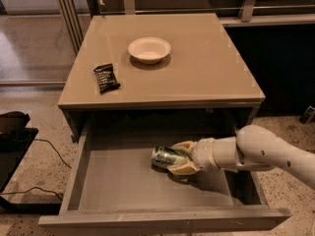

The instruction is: Place green can into top drawer

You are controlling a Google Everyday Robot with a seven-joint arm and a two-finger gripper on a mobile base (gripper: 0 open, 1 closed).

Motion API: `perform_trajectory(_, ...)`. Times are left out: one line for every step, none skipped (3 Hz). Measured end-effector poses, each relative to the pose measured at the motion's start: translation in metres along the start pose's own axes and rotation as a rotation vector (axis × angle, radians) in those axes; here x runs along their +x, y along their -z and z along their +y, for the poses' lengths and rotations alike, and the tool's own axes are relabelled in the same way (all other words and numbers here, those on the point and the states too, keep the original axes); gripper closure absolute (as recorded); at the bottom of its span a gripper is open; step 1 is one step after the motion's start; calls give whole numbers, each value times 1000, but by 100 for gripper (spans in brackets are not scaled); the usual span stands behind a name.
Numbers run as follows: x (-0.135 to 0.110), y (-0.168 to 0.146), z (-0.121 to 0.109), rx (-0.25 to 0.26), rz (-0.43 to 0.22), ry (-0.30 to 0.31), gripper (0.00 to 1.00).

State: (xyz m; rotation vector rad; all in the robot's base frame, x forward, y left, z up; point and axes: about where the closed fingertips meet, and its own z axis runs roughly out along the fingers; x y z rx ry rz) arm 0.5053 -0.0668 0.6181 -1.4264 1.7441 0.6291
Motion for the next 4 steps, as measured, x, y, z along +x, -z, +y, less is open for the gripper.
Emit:
perform_trajectory(0, 0, 0, 0, 0, 0, 35)
perform_trajectory(0, 0, 0, 0, 0, 0, 12)
perform_trajectory(0, 0, 0, 0, 0, 0, 0)
perform_trajectory(0, 0, 0, 0, 0, 0, 0)
